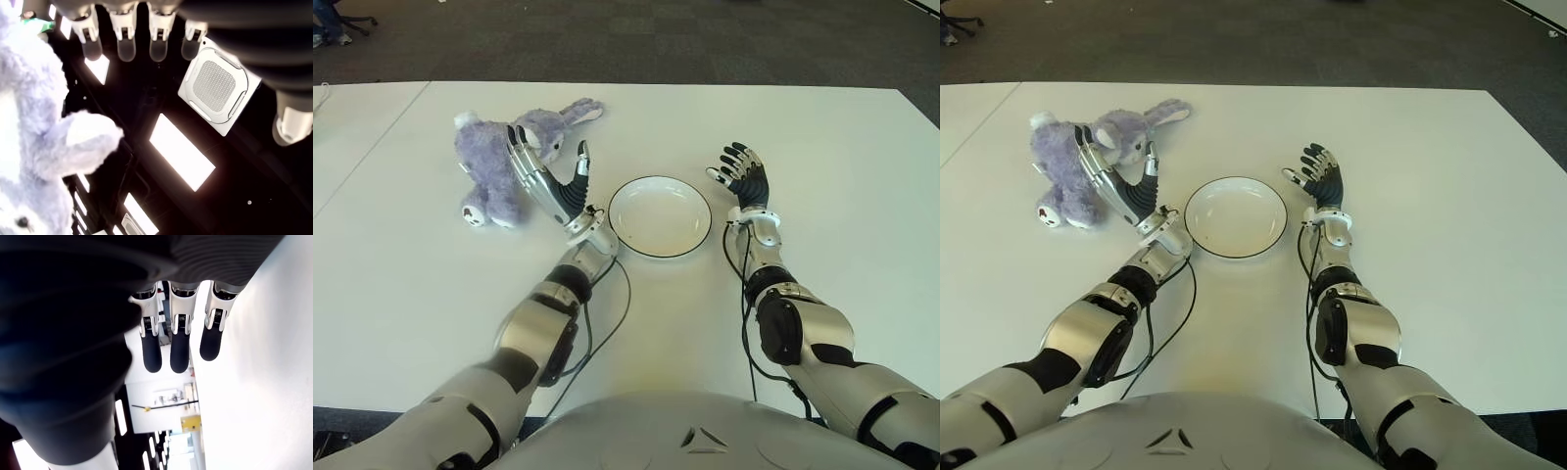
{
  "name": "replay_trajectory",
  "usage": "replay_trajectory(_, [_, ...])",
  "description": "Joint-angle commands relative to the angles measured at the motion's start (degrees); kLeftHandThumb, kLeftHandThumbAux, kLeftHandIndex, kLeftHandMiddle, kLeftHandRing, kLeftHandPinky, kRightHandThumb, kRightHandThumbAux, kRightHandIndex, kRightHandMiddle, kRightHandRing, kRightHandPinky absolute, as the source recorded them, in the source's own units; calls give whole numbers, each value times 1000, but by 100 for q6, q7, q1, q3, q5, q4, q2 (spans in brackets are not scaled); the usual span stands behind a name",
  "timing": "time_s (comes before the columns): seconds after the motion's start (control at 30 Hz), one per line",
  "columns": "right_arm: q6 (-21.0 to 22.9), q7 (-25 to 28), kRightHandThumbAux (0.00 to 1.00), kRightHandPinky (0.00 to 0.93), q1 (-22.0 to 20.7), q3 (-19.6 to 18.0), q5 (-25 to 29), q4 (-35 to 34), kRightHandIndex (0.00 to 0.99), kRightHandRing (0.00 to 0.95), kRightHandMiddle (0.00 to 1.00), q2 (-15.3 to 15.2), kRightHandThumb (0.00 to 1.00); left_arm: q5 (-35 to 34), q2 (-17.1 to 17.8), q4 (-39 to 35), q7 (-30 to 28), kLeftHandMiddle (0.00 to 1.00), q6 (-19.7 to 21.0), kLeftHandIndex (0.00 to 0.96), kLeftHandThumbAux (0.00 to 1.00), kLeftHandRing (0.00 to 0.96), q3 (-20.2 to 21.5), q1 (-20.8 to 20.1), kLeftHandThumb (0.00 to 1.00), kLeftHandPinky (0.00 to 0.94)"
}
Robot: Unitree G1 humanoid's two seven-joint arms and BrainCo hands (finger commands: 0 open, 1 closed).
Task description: Put the doll into the plate.
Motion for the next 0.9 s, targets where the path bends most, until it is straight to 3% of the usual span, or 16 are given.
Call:
replay_trajectory(0.03, [762, -118, 948, 228, 1137, -138, 103, 748, 193, 217, 232, 311, 81, 193, 667, 716, -1, 0, 700, 0, 397, 0, -102, 882, 152, 0])
replay_trajectory(0.2, [681, -59, 935, 228, 1158, -149, 96, 743, 193, 221, 233, 311, 82, 215, 652, 606, 66, 0, 843, 0, 365, 0, -133, 1018, 149, 0])
replay_trajectory(0.43, [687, -94, 933, 194, 1155, -99, 15, 744, 186, 198, 215, 307, 10, 64, 992, 508, 60, 0, 939, 0, 366, 0, 25, 704, 153, 0])
replay_trajectory(0.73, [740, -53, 942, 190, 1138, -96, 22, 744, 171, 183, 200, 301, 0, -184, 1199, 258, -393, 0, 220, 0, 406, 0, 196, 687, 148, 0])
replay_trajectory(0.9, [835, 97, 958, 200, 1119, -244, 178, 758, 172, 189, 207, 305, 8, -350, 1296, 142, -923, 0, 364, 0, 447, 0, 303, 708, 155, 0])
